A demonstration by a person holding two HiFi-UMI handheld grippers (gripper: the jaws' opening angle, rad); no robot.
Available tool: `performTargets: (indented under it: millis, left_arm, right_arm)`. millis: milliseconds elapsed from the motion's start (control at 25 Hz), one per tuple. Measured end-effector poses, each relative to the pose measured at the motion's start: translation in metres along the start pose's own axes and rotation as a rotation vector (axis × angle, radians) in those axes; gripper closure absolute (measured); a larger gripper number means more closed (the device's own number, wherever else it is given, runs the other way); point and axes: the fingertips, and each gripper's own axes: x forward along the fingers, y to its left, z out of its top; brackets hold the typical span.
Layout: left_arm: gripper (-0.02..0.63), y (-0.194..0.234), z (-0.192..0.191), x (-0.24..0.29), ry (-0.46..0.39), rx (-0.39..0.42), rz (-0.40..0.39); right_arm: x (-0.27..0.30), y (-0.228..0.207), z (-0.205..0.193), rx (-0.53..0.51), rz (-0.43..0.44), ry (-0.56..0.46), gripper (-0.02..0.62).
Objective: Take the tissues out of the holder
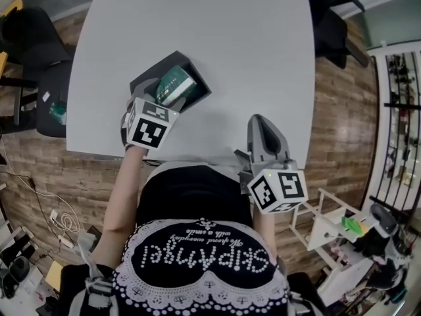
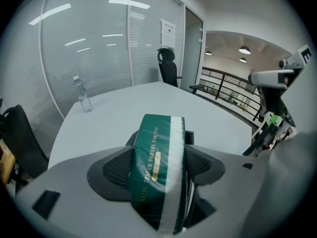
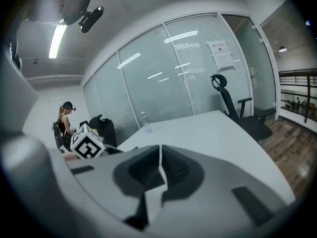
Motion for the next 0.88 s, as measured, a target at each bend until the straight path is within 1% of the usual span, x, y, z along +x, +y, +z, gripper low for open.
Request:
performTargets:
  millis: [80, 280, 520, 720, 880]
  left_arm:
    - [0.259, 0.002, 0.01, -0.011, -0.046, -0.018, 0.013]
    - [0.259, 0.01, 0.039, -0.042, -0.169, -0.021, 0.075]
    - [0.259, 0.022, 0.077, -0.092, -0.38, -0.052, 0.154]
    - [0.259, 0.025, 0.098, -0.132, -0.52, -0.089, 0.184]
    - [0.259, 0.026, 0.108, -0.163, -0.605, -0.109, 0.205]
  right_arm:
    - [0.0, 0.002, 0.0, -0.007, 0.01, 0.002, 0.56]
    - [-0.005, 0.004, 0.002, -0.021, 0.02, 0.0, 0.56]
    - [-0.01, 0.007, 0.005, -0.04, 0.022, -0.012, 0.56]
    - [-0.014, 0.005, 0.011, -0.055, 0.02, -0.035, 0.56]
    - [-0.02, 0.004, 0.018, -0.073, 0.015, -0.065, 0.56]
